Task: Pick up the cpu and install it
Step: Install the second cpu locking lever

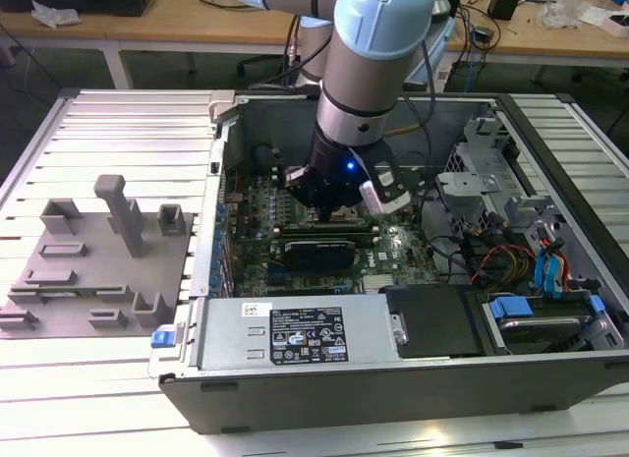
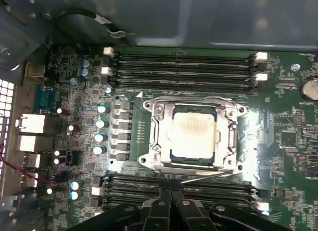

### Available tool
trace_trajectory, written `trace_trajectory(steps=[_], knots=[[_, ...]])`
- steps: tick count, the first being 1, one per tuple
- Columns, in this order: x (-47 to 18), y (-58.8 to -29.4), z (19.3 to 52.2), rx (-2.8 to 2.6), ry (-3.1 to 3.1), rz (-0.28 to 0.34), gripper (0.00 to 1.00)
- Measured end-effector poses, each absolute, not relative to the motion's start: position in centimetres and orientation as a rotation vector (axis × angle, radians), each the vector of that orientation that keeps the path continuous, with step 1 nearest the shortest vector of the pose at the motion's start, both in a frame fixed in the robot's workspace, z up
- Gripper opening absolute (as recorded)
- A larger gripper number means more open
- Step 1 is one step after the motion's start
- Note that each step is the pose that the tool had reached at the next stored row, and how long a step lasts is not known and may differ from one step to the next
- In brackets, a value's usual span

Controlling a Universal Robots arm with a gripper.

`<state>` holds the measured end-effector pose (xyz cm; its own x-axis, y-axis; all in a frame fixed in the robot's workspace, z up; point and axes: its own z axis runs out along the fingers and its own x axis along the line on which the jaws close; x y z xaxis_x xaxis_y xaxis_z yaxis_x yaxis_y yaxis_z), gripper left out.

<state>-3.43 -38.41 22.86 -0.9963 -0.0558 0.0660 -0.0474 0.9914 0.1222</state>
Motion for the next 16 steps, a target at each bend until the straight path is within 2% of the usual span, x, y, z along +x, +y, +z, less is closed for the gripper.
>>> trace_trajectory(steps=[11, 16], knots=[[-5.5, -38.2, 21.7, 0.082, -3.089, -0.190, 0.11], [-5.5, -38.2, 21.4, 0.083, -3.091, -0.213, 0.11]])
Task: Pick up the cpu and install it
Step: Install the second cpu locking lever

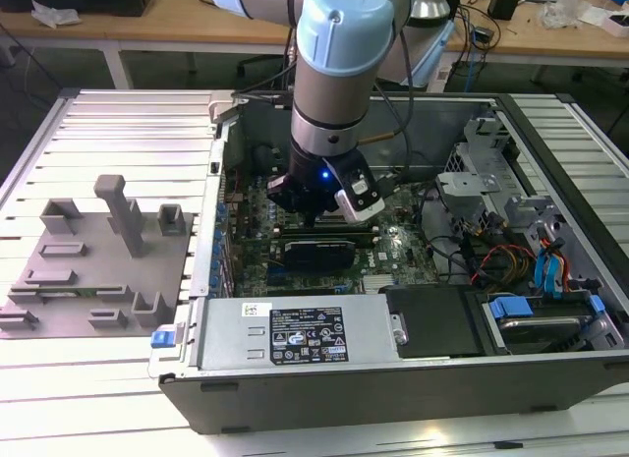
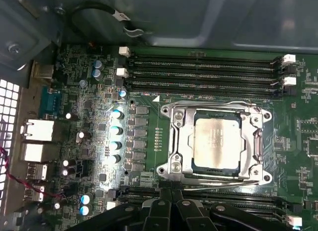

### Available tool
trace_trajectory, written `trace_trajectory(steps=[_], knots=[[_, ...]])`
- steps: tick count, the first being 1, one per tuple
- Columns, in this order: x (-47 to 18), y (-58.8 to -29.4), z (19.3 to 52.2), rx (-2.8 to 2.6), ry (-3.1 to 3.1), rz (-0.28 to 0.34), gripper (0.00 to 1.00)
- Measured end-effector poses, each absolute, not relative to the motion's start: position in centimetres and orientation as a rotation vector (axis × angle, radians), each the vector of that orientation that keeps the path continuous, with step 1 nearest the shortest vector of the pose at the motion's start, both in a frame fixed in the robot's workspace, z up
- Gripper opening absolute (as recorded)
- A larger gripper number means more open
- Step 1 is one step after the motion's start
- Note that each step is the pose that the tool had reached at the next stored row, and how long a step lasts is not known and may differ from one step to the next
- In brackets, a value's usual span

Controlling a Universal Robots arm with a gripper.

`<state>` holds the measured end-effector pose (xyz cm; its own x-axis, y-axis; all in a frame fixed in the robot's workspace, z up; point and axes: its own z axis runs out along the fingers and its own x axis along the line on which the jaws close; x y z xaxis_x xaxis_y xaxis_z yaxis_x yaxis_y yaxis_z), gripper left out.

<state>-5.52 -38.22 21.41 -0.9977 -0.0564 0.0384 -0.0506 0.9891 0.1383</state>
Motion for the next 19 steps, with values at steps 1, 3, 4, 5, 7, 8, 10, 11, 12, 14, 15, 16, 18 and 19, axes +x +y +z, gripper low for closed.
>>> trace_trajectory(steps=[1, 3, 4, 5, 7, 8, 10, 11, 12, 14, 15, 16, 18, 19], knots=[[-5.5, -38.2, 21.4, 0.083, -3.091, -0.215, 0.11], [-5.6, -38.2, 21.2, 0.084, -3.090, -0.225, 0.11], [-5.6, -38.2, 21.2, 0.084, -3.090, -0.230, 0.11], [-5.6, -38.2, 21.1, 0.084, -3.089, -0.237, 0.11], [-5.7, -38.2, 21.0, 0.084, -3.088, -0.262, 0.11], [-5.7, -38.3, 20.9, 0.084, -3.087, -0.273, 0.11], [-5.7, -38.3, 20.7, 0.085, -3.086, -0.289, 0.11], [-5.7, -38.4, 20.6, 0.084, -3.086, -0.295, 0.11], [-5.8, -38.5, 20.5, 0.084, -3.085, -0.306, 0.11], [-5.8, -38.6, 20.4, 0.084, -3.083, -0.325, 0.11], [-5.9, -38.6, 20.3, 0.083, -3.082, -0.335, 0.11], [-5.9, -38.6, 20.3, 0.083, -3.082, -0.343, 0.11], [-6.0, -38.7, 20.3, 0.082, -3.081, -0.352, 0.11], [-6.0, -38.7, 20.2, 0.082, -3.081, -0.356, 0.11]])
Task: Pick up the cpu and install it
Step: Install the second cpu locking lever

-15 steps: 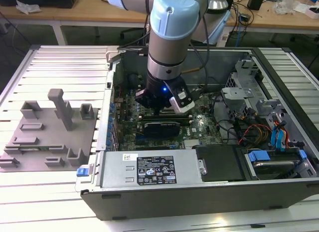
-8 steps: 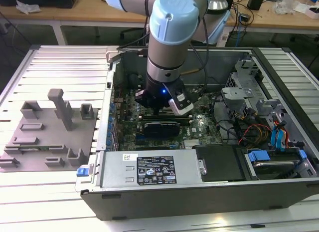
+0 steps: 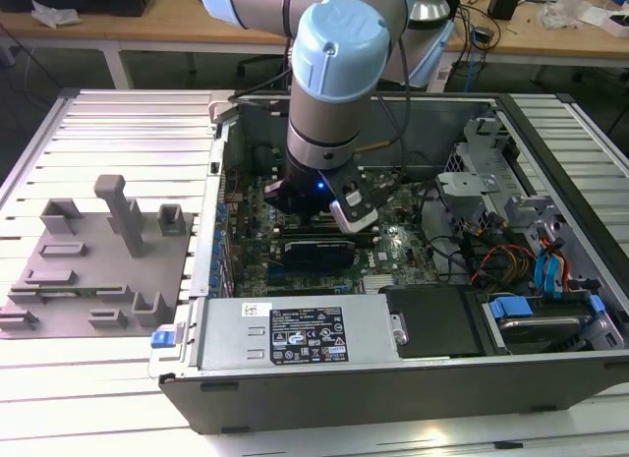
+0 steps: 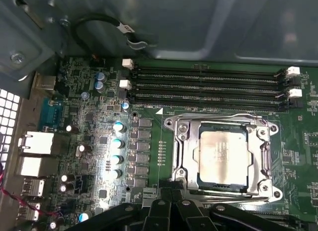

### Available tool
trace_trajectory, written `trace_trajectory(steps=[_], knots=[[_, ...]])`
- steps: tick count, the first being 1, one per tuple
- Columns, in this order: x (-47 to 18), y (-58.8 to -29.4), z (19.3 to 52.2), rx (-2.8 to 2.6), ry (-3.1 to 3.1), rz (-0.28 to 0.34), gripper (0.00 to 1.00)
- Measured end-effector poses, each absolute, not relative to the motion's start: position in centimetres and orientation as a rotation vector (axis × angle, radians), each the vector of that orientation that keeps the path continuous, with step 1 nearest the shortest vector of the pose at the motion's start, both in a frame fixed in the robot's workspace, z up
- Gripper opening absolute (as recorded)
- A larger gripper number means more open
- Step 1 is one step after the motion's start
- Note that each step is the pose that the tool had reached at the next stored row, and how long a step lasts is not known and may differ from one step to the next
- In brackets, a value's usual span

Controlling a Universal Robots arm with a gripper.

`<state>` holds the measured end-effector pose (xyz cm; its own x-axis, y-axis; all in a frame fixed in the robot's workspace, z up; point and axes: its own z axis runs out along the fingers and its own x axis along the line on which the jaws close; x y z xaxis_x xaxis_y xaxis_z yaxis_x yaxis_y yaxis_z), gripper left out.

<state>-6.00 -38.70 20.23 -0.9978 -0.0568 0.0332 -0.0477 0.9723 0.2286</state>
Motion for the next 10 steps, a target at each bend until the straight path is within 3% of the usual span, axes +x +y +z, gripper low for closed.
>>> trace_trajectory(steps=[10], knots=[[-6.0, -38.8, 21.4, 0.076, -3.080, -0.365, 0.11]])
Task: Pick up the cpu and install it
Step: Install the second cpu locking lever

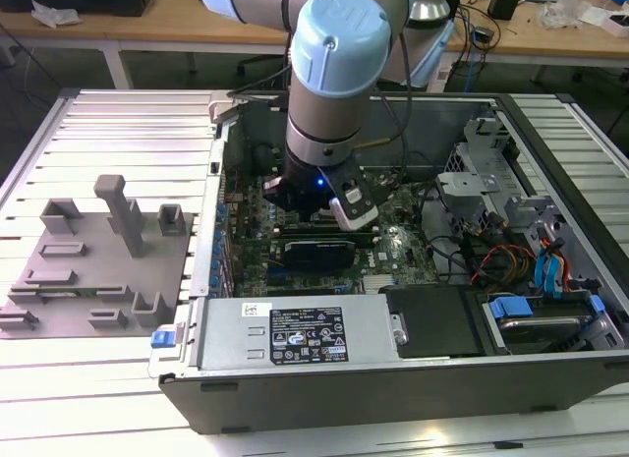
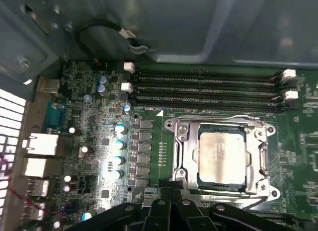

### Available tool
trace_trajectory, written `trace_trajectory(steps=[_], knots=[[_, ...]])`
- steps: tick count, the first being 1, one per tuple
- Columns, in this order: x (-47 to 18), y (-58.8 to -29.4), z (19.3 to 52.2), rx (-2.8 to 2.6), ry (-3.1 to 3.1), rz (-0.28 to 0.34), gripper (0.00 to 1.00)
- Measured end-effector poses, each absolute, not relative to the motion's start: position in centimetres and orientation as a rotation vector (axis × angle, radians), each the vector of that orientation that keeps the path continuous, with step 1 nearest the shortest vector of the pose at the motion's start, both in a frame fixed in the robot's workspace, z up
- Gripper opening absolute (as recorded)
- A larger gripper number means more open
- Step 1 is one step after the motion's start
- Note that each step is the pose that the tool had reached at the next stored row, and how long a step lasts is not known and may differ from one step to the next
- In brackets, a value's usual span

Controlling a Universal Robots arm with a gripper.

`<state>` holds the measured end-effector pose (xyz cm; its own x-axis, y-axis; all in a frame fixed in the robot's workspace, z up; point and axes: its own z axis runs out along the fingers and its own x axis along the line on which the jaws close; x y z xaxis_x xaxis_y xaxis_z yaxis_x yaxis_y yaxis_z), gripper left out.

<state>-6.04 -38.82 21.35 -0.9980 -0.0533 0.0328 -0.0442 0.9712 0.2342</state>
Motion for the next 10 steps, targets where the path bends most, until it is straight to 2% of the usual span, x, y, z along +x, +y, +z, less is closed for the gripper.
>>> trace_trajectory(steps=[10], knots=[[-5.9, -38.8, 25.4, 0.076, -3.080, -0.363, 0.11]])
